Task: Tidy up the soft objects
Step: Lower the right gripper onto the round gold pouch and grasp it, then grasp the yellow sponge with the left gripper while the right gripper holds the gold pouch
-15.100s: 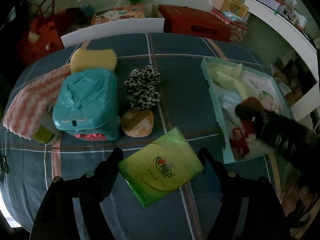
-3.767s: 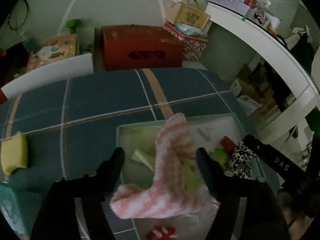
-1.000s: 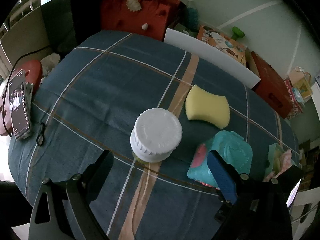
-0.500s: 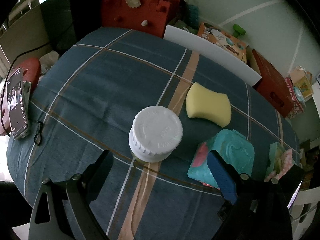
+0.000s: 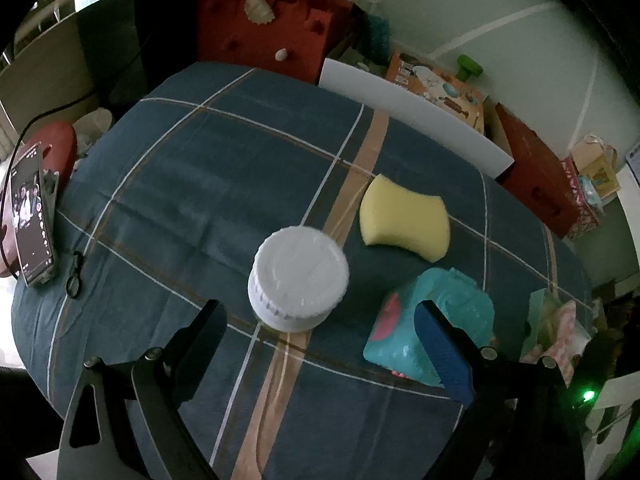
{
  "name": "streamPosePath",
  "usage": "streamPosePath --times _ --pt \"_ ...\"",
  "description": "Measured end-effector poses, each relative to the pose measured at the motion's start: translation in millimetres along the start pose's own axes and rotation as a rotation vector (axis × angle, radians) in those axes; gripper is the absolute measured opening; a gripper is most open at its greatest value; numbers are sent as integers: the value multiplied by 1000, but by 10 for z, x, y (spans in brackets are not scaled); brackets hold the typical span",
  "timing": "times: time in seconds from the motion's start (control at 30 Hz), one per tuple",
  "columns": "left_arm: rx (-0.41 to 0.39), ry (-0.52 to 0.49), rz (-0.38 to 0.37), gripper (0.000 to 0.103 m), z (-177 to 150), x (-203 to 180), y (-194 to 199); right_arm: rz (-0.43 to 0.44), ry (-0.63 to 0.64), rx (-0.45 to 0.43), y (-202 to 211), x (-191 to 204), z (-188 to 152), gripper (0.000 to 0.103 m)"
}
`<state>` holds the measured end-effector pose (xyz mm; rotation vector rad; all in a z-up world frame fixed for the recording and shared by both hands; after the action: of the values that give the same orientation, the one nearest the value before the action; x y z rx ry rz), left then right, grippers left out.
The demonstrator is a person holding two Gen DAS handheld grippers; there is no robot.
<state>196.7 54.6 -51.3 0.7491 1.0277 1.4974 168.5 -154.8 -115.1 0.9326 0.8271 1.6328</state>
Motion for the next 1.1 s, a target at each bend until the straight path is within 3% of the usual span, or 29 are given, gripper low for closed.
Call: streamPosePath --times 0.33,0.6,0.77,0.83,0.9,1.03,1.07,1.1 --pt "-15 -49 21 95 288 -233 9 -67 -155 -138 394 -480 313 53" --pt "73 -157 24 95 542 -573 -341 -73 -192 -188 595 -579 421 53" --pt "142 -161 11 93 611 -683 -581 -75 -232 -185 574 -685 407 53" --pt "150 -172 38 71 639 -696 -657 -76 -242 -189 581 -711 401 53" --pt "179 -172 41 62 637 -721 -755 -76 -249 -193 592 -733 400 53" --pt "200 -177 63 56 651 -745 -894 -70 -253 -195 595 -740 394 53" --pt "210 -175 64 52 642 -747 -936 -68 -252 -195 594 -736 395 53" --pt "221 -171 60 41 632 -751 -973 -67 -252 -195 598 -736 393 53"
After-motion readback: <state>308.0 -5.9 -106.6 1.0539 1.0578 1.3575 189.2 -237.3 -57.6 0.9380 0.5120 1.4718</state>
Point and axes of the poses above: each gripper's, at about its wrist camera, not at the fingertips, and y roughly against the way its jaws point, x to its left, z to its top, the point moved 9 cm from there along -y, roughly the way its jaws point, and after that the axes turned 8 degrees about z, right-handed, at the moved point
